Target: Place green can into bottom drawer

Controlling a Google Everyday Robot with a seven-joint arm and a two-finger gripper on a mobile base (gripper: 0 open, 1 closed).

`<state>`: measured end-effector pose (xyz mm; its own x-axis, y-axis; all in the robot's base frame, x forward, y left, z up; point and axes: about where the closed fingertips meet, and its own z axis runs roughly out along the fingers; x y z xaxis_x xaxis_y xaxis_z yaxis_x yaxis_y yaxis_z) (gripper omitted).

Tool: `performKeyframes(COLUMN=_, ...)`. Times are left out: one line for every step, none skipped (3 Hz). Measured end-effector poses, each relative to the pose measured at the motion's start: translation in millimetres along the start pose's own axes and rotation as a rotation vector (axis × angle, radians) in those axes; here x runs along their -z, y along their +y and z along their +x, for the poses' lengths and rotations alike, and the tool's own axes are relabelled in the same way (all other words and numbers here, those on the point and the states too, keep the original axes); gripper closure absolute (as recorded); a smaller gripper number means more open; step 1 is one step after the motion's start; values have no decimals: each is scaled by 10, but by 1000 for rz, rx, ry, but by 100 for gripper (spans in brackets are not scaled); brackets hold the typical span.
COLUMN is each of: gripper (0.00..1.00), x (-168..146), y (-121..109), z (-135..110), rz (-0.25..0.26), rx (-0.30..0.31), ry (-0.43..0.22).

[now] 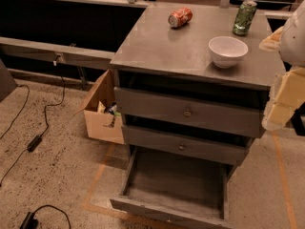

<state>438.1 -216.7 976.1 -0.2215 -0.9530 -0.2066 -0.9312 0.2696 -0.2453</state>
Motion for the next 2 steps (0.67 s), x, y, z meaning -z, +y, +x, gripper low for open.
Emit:
performKeyframes(gripper=0, x=0, y=-1, z=0, rz=0, rx=0, ry=0)
performKeyframes(gripper=0, x=-55, y=-249, z=59, rz=34, rx=-14, ry=-56)
